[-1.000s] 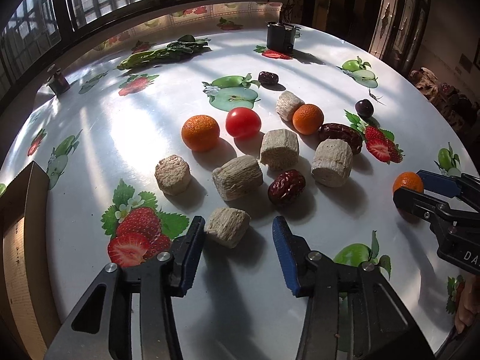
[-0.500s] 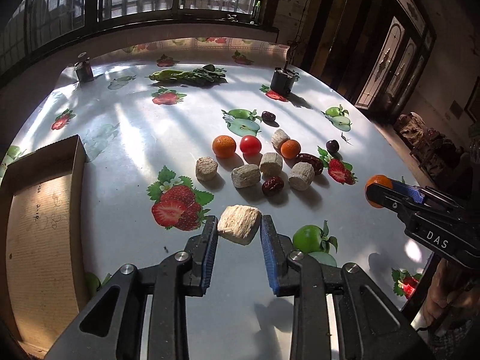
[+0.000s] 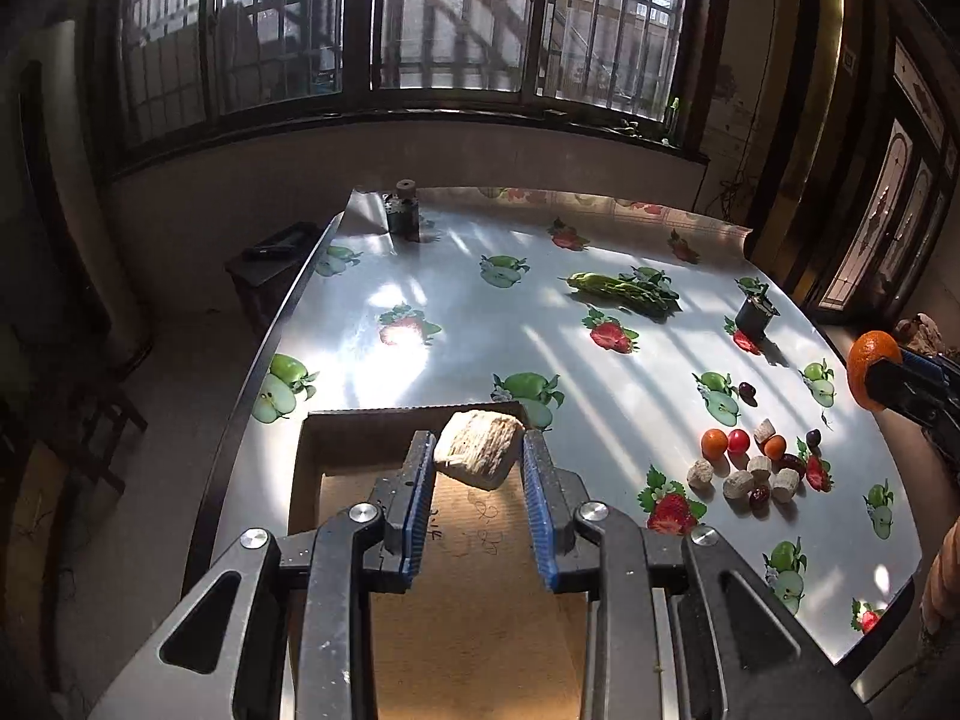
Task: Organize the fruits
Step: 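Carry both into the cardboard tray and open both tools to release them, then move both open tools back to the rice cakes on the table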
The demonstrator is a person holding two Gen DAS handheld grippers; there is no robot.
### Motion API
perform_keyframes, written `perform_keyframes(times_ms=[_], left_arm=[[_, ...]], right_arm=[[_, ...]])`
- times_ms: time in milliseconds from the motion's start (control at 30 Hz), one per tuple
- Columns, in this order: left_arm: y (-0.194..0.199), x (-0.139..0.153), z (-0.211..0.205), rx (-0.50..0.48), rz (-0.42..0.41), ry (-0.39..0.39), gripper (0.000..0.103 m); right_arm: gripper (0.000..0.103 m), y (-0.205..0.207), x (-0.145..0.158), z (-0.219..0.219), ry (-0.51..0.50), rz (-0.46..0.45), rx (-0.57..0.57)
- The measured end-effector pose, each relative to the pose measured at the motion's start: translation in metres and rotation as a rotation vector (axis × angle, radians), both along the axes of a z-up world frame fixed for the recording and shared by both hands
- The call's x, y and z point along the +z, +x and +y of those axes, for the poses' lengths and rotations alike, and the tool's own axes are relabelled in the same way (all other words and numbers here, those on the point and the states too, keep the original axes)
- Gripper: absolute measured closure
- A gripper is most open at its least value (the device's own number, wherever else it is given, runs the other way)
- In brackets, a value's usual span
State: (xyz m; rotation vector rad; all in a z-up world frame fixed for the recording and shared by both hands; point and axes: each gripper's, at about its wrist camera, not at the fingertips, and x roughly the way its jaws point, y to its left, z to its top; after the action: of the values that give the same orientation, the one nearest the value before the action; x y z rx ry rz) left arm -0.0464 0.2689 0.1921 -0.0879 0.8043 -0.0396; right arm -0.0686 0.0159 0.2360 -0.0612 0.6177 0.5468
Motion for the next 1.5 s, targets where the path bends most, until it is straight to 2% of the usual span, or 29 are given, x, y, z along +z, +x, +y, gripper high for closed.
perform_keyframes(times_ms=[100, 333, 467, 600, 700, 833, 967, 1067, 1100, 1200, 1367, 1500], left_arm=[[0.031, -0.033, 0.032, 0.082, 0.062, -0.026, 0.075], [0.081, -0.130, 0.070, 0.186, 0.224, -0.139, 0.075], [0.094, -0.156, 0.077, 0.204, 0.264, -0.184, 0.075], [0.102, -0.169, 0.074, 0.203, 0.285, -0.187, 0.075], [0.103, -0.168, 0.074, 0.206, 0.279, -0.190, 0.075], [0.102, -0.164, 0.077, 0.232, 0.268, -0.190, 0.060], [0.094, -0.154, 0.082, 0.264, 0.247, -0.188, 0.057], [0.083, -0.140, 0.081, 0.288, 0.210, -0.156, 0.051], [0.078, -0.135, 0.079, 0.296, 0.196, -0.145, 0.047], [0.061, -0.118, 0.072, 0.322, 0.148, -0.092, 0.045], [0.025, -0.088, 0.044, 0.341, 0.048, 0.010, 0.032], [-0.005, -0.074, 0.013, 0.300, -0.007, 0.025, 0.026]], right_arm=[[0.067, 0.034, -0.021, 0.053, -0.016, 0.054, 0.064], [0.067, 0.097, -0.132, 0.151, -0.105, 0.191, 0.117], [0.067, 0.113, -0.171, 0.175, -0.146, 0.221, 0.127], [0.067, 0.120, -0.188, 0.187, -0.176, 0.237, 0.130], [0.066, 0.122, -0.195, 0.193, -0.207, 0.235, 0.134], [0.066, 0.121, -0.202, 0.200, -0.245, 0.225, 0.145], [0.066, 0.121, -0.207, 0.202, -0.257, 0.230, 0.153], [0.065, 0.120, -0.204, 0.199, -0.252, 0.221, 0.155], [0.065, 0.119, -0.202, 0.196, -0.247, 0.217, 0.151], [0.065, 0.114, -0.190, 0.185, -0.210, 0.205, 0.145], [0.065, 0.096, -0.162, 0.155, -0.144, 0.169, 0.119], [0.064, 0.076, -0.146, 0.120, -0.080, 0.159, 0.095]])
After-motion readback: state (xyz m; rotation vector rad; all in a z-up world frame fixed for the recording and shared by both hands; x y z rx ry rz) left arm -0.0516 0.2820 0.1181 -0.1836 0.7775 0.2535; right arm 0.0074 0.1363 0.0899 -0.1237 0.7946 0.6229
